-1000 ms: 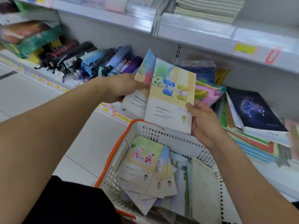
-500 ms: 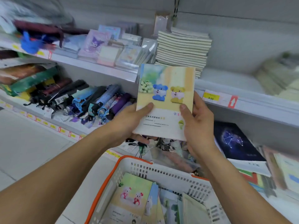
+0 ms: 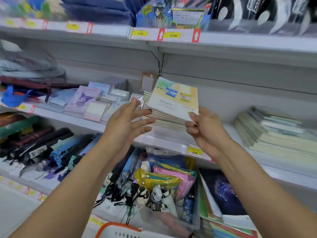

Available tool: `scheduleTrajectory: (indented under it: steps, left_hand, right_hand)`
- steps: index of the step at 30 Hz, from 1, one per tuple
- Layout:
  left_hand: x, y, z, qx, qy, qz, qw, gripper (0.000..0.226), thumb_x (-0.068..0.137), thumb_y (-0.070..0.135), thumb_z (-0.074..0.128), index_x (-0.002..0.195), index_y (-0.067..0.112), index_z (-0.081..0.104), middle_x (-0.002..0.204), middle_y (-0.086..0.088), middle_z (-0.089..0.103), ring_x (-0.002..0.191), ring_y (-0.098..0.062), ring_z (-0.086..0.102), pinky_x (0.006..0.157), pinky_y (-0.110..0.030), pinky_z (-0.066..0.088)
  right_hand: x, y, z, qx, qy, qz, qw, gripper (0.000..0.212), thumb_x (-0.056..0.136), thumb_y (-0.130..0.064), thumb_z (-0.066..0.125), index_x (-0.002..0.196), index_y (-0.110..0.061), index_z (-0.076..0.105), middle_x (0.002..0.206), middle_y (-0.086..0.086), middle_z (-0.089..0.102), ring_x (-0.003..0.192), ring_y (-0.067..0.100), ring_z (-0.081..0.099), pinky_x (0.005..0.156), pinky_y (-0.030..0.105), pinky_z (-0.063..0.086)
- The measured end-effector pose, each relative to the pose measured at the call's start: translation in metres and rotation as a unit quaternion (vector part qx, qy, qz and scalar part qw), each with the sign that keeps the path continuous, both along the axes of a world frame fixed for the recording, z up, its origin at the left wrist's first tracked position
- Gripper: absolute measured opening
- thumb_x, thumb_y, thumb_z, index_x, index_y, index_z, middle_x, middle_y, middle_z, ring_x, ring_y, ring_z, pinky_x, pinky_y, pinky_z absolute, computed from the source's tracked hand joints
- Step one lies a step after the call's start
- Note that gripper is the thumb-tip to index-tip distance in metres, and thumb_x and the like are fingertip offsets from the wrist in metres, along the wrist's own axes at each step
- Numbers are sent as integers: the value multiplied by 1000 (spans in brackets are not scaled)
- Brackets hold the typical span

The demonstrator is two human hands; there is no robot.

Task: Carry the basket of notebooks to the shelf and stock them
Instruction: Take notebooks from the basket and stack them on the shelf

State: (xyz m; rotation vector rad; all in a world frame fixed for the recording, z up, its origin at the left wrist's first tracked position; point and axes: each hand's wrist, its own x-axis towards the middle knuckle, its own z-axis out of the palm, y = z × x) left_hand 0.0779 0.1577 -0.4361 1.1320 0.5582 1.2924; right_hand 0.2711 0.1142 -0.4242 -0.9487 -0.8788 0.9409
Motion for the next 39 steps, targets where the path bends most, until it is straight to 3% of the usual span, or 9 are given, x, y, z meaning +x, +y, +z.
scheduleTrajectory:
  steps: [5,10,15,21,25,30,33,36,39]
  left_hand:
    - [-5,13,7,18,2,34,999,33,99,35,49,126,16,55,113,-9,70,98,-26,71,79,-37,58]
    - [-2,18,-2,-5,11,11,1000,32,99,34,49,124,16,57,110,-10,72,96,-26,72,78,-38,60]
    - [3,21,-14,-12,53,16,998,28,99,36,48,115,16,61,104,-7,73,89,-23,72,72,-34,59]
    - [3,24,-29,-23,100,23,994,36,100,41,43,107,13,64,93,-10,73,78,-21,71,70,-35,58]
    - [5,25,-35,-40,125,24,991,39,100,42,42,107,11,64,91,-10,73,75,-21,71,64,-31,58]
    - [9,25,-43,-40,171,15,984,33,100,39,45,106,12,63,95,-11,72,75,-20,69,63,-30,57]
    - [7,28,-54,-47,205,8,978,29,99,38,49,105,12,62,93,-9,71,74,-20,68,61,-29,56]
    - [-2,32,-76,-69,280,21,957,27,98,36,52,100,11,63,91,-9,71,71,-19,66,62,-32,54]
    - [-22,35,-107,-95,382,24,919,27,97,38,54,93,13,62,91,-10,69,68,-20,63,63,-33,52]
  right_hand:
    - [44,88,62,-52,61,-70,994,26,97,18,30,84,0,42,84,11,42,51,11,39,33,12,31]
    - [72,143,77,-155,-140,-92,974,27,99,13,35,78,-2,43,72,10,42,57,12,40,32,14,38]
    - [83,147,77,-245,-429,-101,863,39,80,-32,82,78,-11,50,65,3,45,52,14,35,44,24,34]
    - [76,163,72,-227,-561,-186,774,59,74,-60,78,74,-11,43,72,4,46,63,19,46,53,30,38]
    - [75,180,69,-204,-623,-251,713,55,82,-55,72,67,-10,43,74,7,52,71,24,52,64,30,39]
    - [86,180,58,-191,-600,-252,735,41,91,-42,65,74,-6,54,67,8,52,76,29,55,68,29,40]
    - [75,144,32,-24,-502,-348,792,32,95,-34,60,109,-6,69,90,10,70,93,26,63,81,27,45]
    - [25,84,-56,110,-380,-371,840,31,98,-30,57,75,-11,65,63,-3,60,61,4,52,62,21,40]
    - [-33,24,-201,-52,-335,-209,917,47,96,-28,62,56,-7,51,50,8,50,49,15,44,56,31,36]
